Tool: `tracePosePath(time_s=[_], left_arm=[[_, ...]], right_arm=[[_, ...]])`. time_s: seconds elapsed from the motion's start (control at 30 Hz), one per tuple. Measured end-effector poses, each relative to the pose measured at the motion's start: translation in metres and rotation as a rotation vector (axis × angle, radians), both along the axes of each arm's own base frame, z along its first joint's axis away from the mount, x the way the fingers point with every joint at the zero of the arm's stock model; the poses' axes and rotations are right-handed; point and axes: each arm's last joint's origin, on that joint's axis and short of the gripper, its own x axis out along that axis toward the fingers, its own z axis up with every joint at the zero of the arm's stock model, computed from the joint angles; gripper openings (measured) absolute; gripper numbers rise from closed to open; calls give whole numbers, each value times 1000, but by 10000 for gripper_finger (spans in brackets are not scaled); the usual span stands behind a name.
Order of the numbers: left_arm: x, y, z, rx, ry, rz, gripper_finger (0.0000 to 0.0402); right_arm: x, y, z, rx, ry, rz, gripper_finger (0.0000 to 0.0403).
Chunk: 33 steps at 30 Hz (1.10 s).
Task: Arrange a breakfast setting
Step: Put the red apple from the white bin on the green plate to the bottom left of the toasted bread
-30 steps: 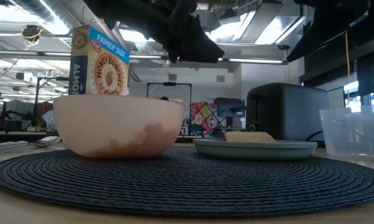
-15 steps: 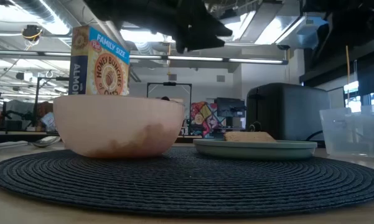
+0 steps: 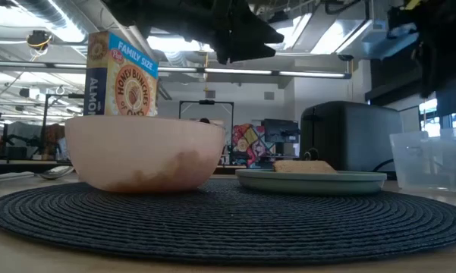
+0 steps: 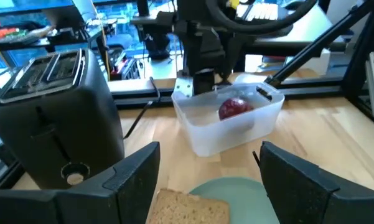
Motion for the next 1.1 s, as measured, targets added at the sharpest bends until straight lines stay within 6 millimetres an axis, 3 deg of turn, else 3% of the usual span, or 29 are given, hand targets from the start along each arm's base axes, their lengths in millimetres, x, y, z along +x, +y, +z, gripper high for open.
tracePosePath(time_s=[0.17,0.3,0.43,0.57,0.73,0.87,1.1], left_arm=[[0,0,-2,1,22,8,261],[-1,0,-4,2,41,8,261],[-1,0,-5,14,50,6,261],[-2,1,-6,18,67,11,261],[-2,3,-6,30,68,50,261],[-2,5,-6,30,69,58,261],[-2,4,-8,30,89,54,261]], right_arm=[[-8,-1,-5,36,92,-45,325],[-13,1,-29,106,193,-24,359],[0,7,-38,176,91,73,362],[-3,9,-42,159,134,73,361],[-4,9,-42,193,150,-111,360],[-3,10,-44,229,166,-151,360],[-2,12,-66,286,207,-291,360]])
